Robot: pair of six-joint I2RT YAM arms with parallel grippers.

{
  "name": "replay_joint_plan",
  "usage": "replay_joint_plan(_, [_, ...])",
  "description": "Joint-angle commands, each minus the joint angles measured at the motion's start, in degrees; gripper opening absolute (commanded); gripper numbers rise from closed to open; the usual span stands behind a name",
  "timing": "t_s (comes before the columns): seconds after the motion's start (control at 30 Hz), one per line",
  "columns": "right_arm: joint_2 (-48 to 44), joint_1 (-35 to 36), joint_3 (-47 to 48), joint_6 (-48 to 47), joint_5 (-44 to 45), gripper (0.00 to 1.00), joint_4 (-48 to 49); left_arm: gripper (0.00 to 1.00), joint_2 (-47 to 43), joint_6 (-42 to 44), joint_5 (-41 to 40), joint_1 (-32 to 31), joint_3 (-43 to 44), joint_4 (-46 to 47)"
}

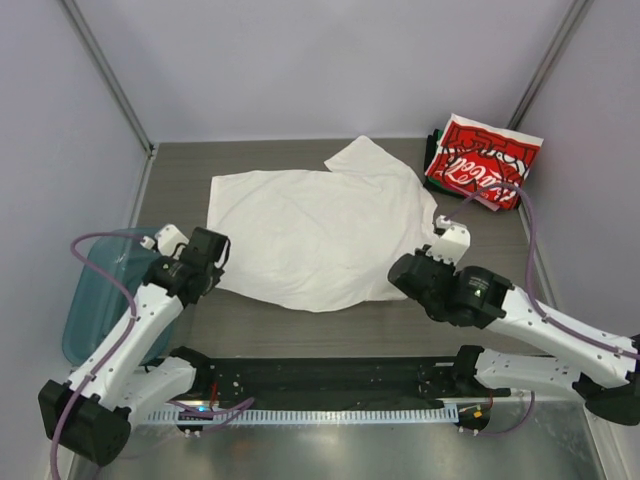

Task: Fold and stack the t-shirts
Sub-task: Fold the tshirt

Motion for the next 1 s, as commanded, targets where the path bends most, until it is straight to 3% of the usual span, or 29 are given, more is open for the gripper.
replay_joint_plan(0.0, [4.59, -1.40, 5.80, -7.68, 6.81, 0.01, 3.56, 0.00, 2.72, 6.96, 1.04, 2.76, 3.90, 4.15])
replay_joint_plan(0.23, [11.46, -19.31, 9.42, -24.91, -3.63, 0.01, 15.50, 0.00, 10.71, 14.08, 8.17, 11.90, 7.86, 10.57])
replay_joint_plan(0.5, [22.62, -25.92, 15.66, -34.23, -7.07, 0.01, 20.70, 0.00, 22.14, 18.75, 11.68, 18.93, 11.90, 15.94])
replay_joint_plan(0.97, [39.32, -37.26, 26.03, -41.18, -12.17, 0.01, 26.50, 0.00, 41.83, 22.88, 14.23, 22.01, 24.73, 17.79])
